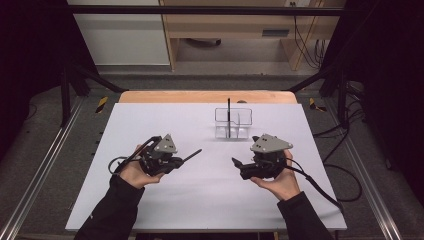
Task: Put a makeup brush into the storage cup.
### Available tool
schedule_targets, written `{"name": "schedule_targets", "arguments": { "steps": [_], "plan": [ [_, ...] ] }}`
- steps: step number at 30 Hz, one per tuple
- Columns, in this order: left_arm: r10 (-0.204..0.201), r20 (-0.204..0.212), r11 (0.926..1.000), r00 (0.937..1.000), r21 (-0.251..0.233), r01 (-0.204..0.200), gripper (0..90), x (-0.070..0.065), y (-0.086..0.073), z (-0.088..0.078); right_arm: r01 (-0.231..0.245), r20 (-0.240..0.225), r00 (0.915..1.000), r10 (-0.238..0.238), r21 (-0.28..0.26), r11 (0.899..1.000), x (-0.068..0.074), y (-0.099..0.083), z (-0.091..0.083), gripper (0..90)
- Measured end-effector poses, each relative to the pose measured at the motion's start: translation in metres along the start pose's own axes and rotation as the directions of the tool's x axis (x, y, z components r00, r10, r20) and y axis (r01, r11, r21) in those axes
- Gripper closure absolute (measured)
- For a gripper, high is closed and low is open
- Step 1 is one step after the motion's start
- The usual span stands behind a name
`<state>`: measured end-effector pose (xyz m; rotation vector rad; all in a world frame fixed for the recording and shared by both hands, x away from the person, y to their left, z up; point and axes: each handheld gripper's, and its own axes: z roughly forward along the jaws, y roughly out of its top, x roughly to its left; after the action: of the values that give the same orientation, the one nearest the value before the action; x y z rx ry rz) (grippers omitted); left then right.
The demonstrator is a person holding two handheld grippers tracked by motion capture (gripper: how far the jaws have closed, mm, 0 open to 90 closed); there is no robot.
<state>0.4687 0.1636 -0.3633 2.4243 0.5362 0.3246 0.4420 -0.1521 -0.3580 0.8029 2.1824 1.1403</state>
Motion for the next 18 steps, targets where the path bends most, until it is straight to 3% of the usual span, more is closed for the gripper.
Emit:
{"name": "schedule_targets", "arguments": {
  "steps": [9,18],
  "plan": [
    [0.037,0.011,0.9993,0.9992,-0.004,-0.037,83.3,-0.008,0.012,-0.002,0.081,0.018,0.9965,-0.082,0.012,0.997,0.01,0.009,0.004,11.0],
    [0.064,0.015,0.998,0.9978,0.0,-0.064,83.3,-0.013,0.021,-0.002,0.163,0.033,0.9859,-0.164,0.022,0.986,0.021,0.011,0.008,10.9]
  ]
}}
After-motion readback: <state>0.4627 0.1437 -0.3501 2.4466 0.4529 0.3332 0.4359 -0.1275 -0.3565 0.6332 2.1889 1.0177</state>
